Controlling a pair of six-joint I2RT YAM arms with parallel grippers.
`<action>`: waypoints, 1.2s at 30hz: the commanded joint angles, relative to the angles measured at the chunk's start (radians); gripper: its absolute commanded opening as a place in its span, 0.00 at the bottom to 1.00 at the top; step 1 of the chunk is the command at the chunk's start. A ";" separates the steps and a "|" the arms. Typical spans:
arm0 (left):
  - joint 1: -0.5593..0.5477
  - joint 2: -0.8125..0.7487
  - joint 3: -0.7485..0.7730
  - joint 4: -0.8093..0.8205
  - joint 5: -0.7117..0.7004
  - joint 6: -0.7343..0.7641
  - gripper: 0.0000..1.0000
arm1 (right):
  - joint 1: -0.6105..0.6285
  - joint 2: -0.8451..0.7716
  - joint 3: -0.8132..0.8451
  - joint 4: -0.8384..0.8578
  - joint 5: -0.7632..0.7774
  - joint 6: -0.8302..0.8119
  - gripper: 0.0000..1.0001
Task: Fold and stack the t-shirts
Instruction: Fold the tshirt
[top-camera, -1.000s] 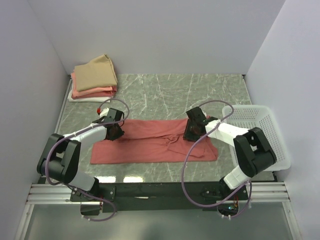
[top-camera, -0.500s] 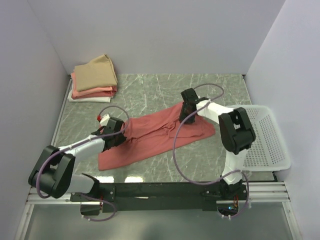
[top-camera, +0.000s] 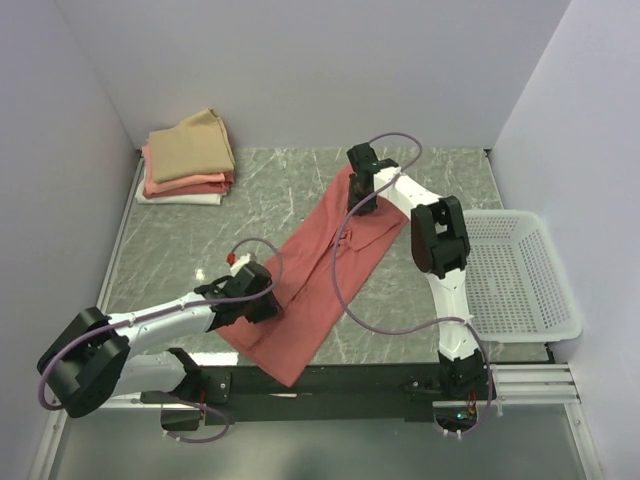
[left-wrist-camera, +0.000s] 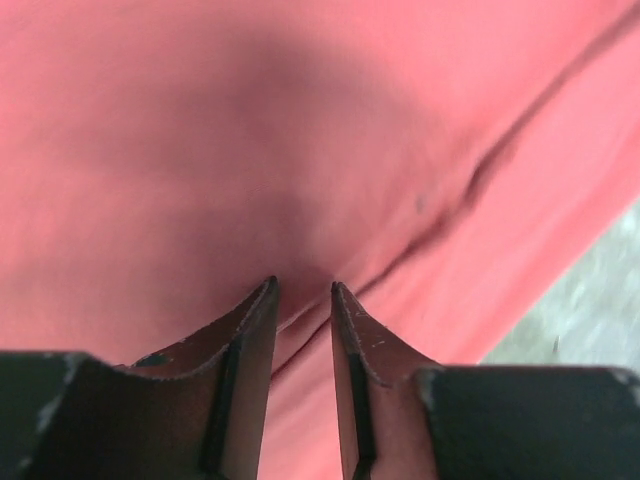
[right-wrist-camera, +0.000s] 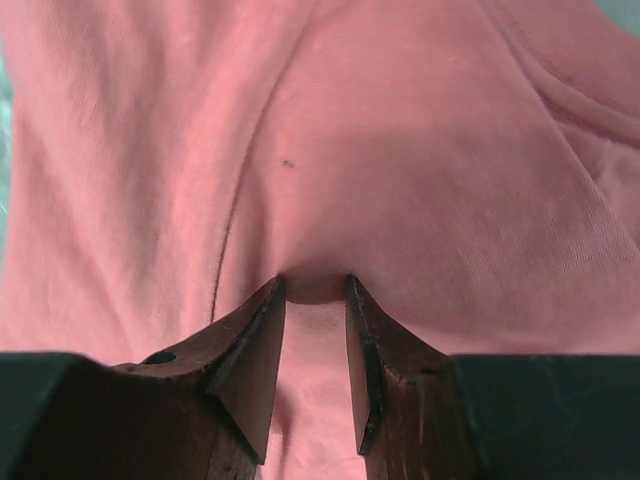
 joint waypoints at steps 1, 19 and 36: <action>-0.077 -0.019 -0.014 -0.067 0.061 -0.037 0.35 | -0.004 0.088 0.100 -0.066 0.026 -0.081 0.38; -0.127 0.036 0.255 -0.187 -0.033 0.239 0.53 | -0.027 -0.180 0.030 -0.029 0.060 0.034 0.52; -0.142 0.222 0.144 -0.018 0.142 0.261 0.43 | -0.052 -0.125 -0.177 0.046 0.020 0.066 0.50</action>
